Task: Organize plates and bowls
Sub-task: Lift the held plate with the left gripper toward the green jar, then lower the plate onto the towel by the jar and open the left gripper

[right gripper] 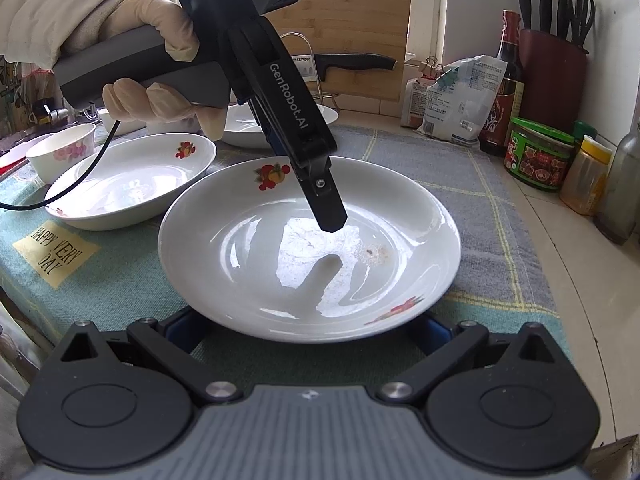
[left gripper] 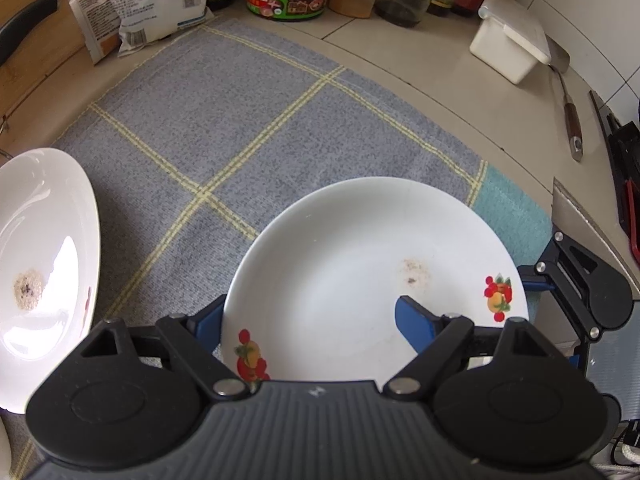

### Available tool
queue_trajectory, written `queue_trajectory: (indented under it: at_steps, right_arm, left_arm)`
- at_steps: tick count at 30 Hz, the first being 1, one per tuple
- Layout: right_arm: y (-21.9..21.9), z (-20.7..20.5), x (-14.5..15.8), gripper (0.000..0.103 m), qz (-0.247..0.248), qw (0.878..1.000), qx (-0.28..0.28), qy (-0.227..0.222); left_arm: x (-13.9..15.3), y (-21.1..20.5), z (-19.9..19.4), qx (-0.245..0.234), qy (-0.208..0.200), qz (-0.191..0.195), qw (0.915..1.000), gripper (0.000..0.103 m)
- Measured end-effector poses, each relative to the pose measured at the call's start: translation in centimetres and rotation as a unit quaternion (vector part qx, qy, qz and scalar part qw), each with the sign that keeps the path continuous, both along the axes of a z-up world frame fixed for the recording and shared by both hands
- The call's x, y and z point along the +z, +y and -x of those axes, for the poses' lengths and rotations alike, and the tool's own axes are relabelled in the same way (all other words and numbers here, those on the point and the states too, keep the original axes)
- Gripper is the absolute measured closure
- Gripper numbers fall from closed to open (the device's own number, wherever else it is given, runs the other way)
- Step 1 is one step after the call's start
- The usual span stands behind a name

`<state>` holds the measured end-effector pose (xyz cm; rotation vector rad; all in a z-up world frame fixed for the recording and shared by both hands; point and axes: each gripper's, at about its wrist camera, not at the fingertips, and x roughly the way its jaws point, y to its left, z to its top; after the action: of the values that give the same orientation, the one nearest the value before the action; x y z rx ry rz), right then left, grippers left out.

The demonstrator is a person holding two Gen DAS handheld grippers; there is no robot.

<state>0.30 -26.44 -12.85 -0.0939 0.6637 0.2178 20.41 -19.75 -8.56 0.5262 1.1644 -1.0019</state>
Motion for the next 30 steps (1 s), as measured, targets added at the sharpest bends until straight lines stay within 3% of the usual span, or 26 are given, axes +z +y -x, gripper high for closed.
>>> queue_trajectory:
  at_steps: [18, 30]
  right_arm:
    - [-0.4, -0.1, 0.7, 0.0, 0.014, 1.0, -0.001, 0.022]
    - [-2.3, -2.4, 2.2, 0.0, 0.03, 0.999, 0.007, 0.022]
  left_arm:
    - [1.1, 0.0, 0.5, -0.002, -0.012, 0.023, 0.9997, 0.017]
    - [2.2, -2.0, -2.2, 0.01, -0.023, 0.045, 0.9987, 0.017]
